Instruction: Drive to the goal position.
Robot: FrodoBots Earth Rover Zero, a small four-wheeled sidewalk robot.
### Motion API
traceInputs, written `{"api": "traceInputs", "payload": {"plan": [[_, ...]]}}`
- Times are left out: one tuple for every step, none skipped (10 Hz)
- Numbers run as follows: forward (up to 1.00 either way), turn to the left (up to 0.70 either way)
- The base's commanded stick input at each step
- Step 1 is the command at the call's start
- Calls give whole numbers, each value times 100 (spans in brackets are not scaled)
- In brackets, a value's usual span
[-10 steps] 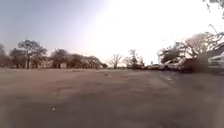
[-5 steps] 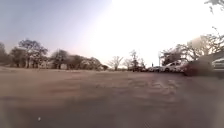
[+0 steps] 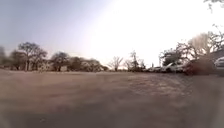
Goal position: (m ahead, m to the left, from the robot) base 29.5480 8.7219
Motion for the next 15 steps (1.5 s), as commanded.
{"api": "traceInputs", "payload": {"plan": [[70, 0], [70, 0], [70, 0], [70, 0], [70, 0], [70, 0], [70, 0], [70, 0], [70, 0], [70, 0], [70, 0], [70, 35], [70, 35], [70, 35], [70, 19]]}}
